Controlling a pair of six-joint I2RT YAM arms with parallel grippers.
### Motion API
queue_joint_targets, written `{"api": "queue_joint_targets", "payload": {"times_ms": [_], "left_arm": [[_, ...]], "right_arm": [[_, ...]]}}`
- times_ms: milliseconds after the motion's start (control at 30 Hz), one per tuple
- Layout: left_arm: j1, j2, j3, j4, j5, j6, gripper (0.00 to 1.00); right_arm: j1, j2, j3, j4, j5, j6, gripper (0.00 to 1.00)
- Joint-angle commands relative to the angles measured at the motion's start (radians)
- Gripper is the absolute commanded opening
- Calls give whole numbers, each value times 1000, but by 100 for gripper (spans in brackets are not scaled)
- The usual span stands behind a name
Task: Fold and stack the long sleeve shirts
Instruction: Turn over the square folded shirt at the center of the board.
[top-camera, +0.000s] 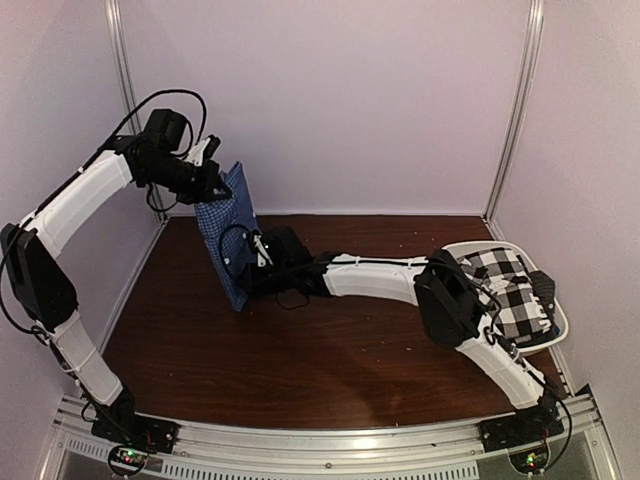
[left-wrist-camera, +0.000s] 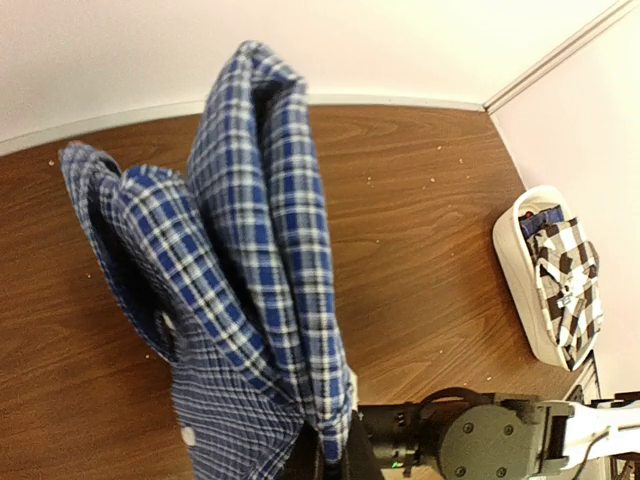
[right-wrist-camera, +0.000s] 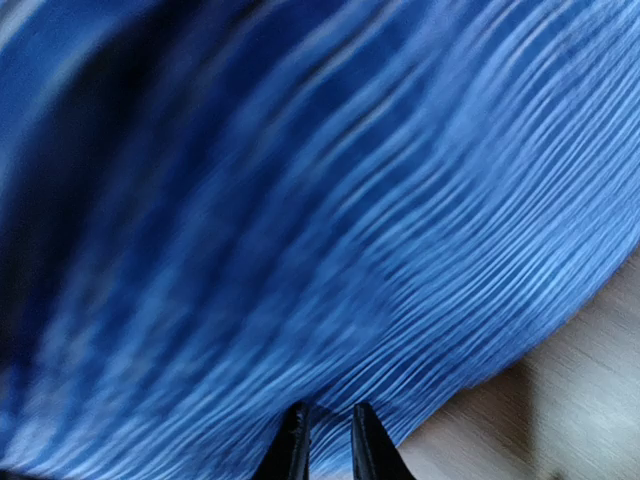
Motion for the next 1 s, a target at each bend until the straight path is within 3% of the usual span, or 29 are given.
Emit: {"api": "queue_joint_targets", "payload": {"times_ms": [0,133,367,667,867,933,967], "left_arm": [[-48,48,72,26,59,-14,0],[-93,79,34,66,57,-23,0],[-127,152,-28,139,59,-37,0],[-262,207,-62,196,67,-72,0],[-494,235,-196,342,73,-174,0],[-558,268,-218,385,70,-214,25],[-574,274,-231,411,76,-227,30]], "right_arm": [[-7,125,205,229,-145,142,18],[-40,119,164,314,-211,192,23],[-100,-83,-188,329,-272,141,27],[-135,-599,-840,302,-111,70,35],[-155,-950,-1208,207,74,147,45],[-159,-1044,-1307,174,136,174,50],[-162,-1084,-1336,157,170,182,53]]}}
